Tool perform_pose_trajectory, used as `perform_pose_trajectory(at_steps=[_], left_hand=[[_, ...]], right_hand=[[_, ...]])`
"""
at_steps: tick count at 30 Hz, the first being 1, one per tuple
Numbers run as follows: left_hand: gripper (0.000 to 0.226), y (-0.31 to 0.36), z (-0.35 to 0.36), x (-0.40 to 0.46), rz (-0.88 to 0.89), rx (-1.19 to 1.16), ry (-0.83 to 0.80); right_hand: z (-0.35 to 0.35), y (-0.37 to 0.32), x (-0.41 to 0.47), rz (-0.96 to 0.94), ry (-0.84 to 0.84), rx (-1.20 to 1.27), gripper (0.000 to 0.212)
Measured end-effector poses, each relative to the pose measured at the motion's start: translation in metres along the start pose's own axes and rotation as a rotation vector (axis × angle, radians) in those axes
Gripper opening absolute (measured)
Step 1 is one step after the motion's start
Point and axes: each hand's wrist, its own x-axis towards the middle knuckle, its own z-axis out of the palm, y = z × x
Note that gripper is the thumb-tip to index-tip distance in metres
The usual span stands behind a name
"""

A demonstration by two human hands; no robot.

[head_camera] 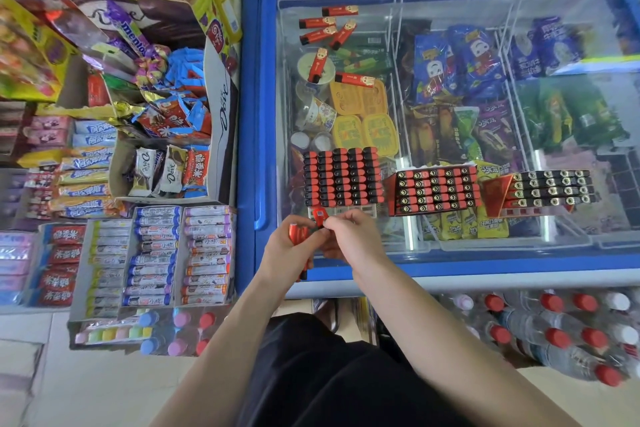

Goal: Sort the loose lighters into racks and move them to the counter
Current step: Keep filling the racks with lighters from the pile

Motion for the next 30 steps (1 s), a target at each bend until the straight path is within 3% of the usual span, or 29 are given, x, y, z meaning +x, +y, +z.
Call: perform_pose_trajectory(at_steps=[11, 15, 20, 24, 30], left_hand=[[0.019, 0.003, -0.005, 0.0, 0.016, -0.033, 0.052], [0.023, 0.005, -0.005, 0.002, -0.012, -0.027, 0.046], [0.033, 0.012, -0.001, 0.007, -0.125, -0.215, 0.062], [0.035, 0.015, 0.002, 0.008, -0.223, -0.295, 0.033], [0.053, 0.017, 0.004, 0.005, -0.341, -0.492, 0.02]], right_hand=[[0.011, -0.005, 0.002, 0.03, -0.057, 0.027, 0.009], [0.018, -0.004, 0.003, 0.032, -0.047, 0.048, 0.028], [0.011, -0.004, -0.001, 0.039, -0.071, 0.133, 0.014], [-0.003, 0.002, -0.007, 0.02, -0.123, -0.05, 0.002], [-0.016, 0.014, -0.016, -0.087, -0.205, -0.261, 0.028]])
